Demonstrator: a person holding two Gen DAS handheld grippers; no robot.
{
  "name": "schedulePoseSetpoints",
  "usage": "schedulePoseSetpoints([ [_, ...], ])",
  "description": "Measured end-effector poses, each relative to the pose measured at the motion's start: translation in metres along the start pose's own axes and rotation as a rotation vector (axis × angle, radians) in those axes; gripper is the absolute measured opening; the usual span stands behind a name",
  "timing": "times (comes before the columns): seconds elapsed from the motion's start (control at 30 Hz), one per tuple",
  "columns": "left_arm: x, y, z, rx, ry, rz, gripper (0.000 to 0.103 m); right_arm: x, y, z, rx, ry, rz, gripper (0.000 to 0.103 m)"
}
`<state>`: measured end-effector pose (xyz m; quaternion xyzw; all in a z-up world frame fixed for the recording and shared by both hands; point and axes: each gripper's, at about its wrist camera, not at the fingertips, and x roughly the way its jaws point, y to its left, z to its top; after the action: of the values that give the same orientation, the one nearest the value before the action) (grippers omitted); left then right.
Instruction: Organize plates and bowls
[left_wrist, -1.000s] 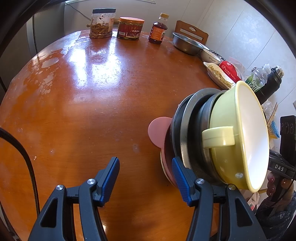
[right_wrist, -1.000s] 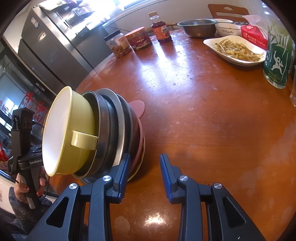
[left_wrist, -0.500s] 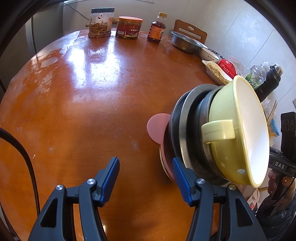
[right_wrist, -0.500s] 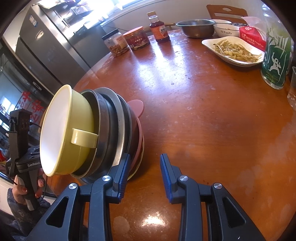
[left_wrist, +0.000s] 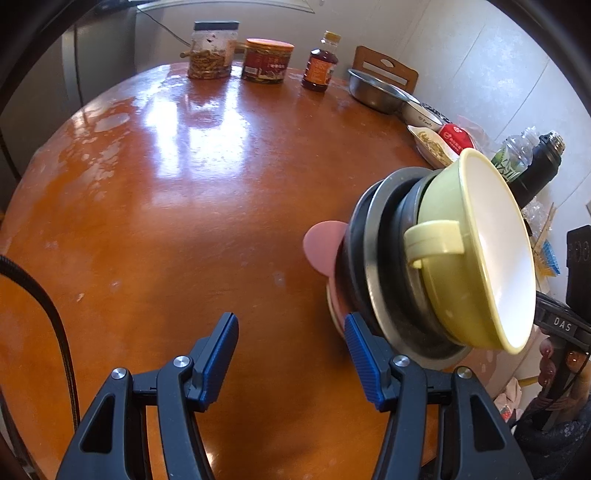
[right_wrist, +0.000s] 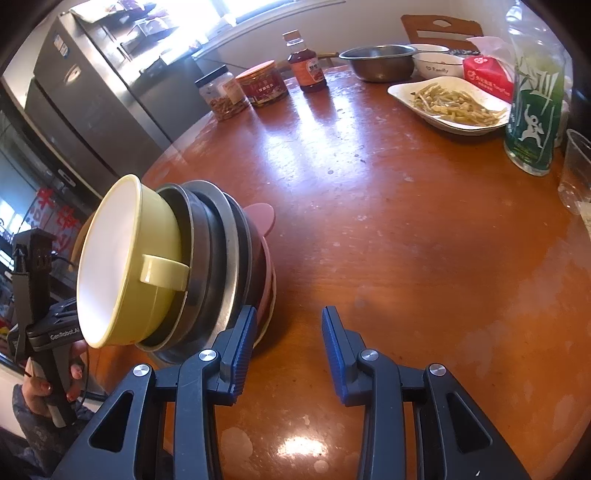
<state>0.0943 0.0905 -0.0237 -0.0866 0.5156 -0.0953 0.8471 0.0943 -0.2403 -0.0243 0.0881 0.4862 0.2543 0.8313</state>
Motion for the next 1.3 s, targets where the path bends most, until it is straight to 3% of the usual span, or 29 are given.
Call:
schedulePoseSetpoints([
  [0.13, -0.013, -0.003, -0.007, 0.000, -0.039, 0.042, 0.061, -0.012, 0.003, -0.007, -0.002, -0.028, -0.012, 0.049],
  [0.4, -0.039, -0.019, -0.028, 0.018, -0.098, 0.058, 0.067, -0.039, 0.017, -0.023, -0.025, -0.095, -0.066, 0.059],
  [0.47, -0.047, -0.023, -0.036, 0.014, -0.114, 0.054, 0.069, -0.047, 0.021, -0.030, -0.036, -0.117, -0.081, 0.070],
  [0.7, -0.060, -0.041, -0.059, 0.015, -0.139, 0.028, 0.077, -0.062, 0.031, -0.053, -0.051, -0.147, -0.094, 0.074],
  [0.97, -0.070, -0.059, -0.084, 0.007, -0.178, 0.075, 0.084, -0.075, 0.039, -0.077, -0.065, -0.189, -0.113, 0.077],
  [1.3, -0.078, -0.076, -0.105, -0.008, -0.221, 0.117, 0.085, -0.091, 0.055, -0.106, -0.091, -0.281, -0.160, 0.080],
])
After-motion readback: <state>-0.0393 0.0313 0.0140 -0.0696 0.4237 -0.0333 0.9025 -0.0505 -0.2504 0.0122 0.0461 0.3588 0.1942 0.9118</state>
